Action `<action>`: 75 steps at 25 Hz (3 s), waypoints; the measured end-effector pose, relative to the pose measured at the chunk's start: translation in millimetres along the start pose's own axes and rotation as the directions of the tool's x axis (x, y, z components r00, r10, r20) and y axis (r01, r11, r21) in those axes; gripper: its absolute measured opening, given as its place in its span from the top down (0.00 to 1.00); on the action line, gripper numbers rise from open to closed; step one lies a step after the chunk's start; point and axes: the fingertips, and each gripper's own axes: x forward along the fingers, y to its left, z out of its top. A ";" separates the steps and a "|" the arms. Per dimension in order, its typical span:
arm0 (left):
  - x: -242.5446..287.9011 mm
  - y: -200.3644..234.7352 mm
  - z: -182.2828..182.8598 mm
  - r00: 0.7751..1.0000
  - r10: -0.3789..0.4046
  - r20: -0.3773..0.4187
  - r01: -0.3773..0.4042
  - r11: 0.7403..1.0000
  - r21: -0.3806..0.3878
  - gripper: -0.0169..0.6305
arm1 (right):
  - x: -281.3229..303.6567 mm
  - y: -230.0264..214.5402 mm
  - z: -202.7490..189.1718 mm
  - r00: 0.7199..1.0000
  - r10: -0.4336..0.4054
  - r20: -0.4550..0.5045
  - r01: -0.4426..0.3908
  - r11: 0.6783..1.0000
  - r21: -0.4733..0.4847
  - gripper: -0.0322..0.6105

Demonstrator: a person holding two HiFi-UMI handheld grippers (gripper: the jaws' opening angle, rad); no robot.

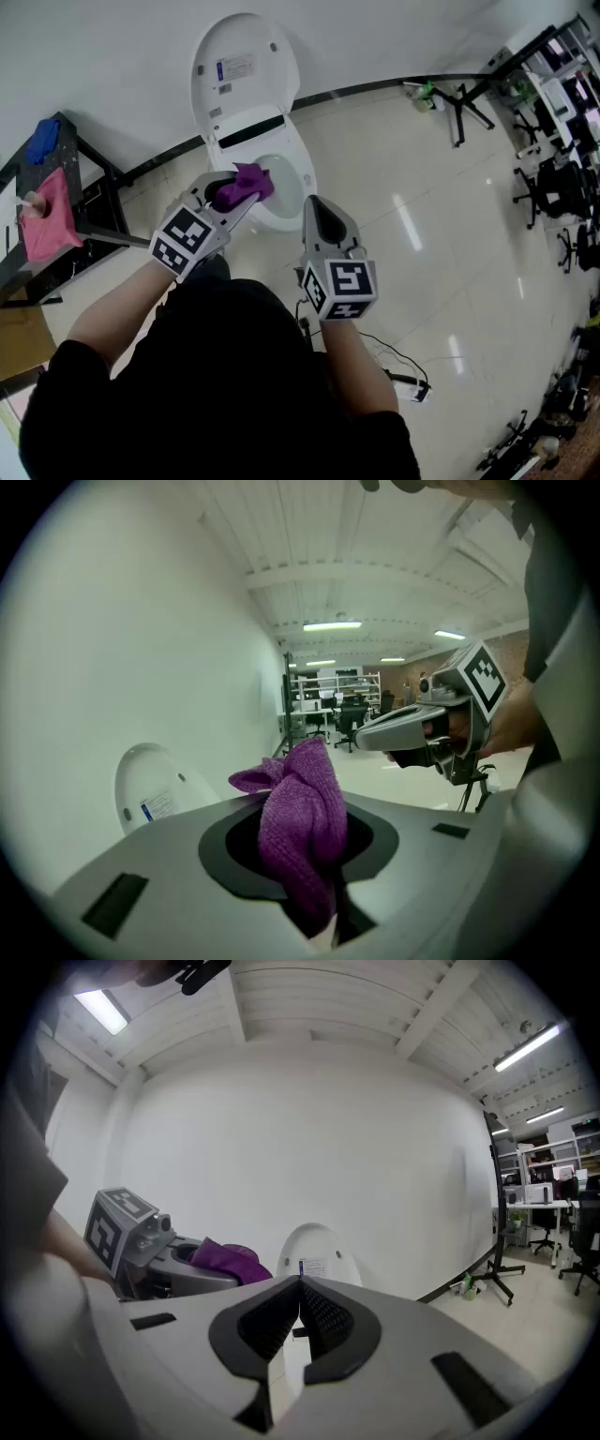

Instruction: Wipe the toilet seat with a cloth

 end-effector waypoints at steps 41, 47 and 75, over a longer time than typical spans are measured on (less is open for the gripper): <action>447.7 208.9 -346.0 0.846 -0.220 -0.485 0.098 0.960 -0.264 0.82 | 328.1 -200.2 -242.3 0.938 -0.135 -0.318 0.233 0.927 0.295 0.92; 484.9 211.0 -389.7 0.821 -0.210 -0.531 0.073 0.961 -0.267 0.82 | 344.0 -213.3 -277.2 0.936 -0.137 -0.323 0.244 0.915 0.320 0.92; 550.5 175.1 -400.0 0.820 -0.168 -0.546 0.090 0.982 -0.167 0.82 | 311.5 -239.4 -304.9 0.923 -0.205 -0.325 0.320 0.877 0.357 0.92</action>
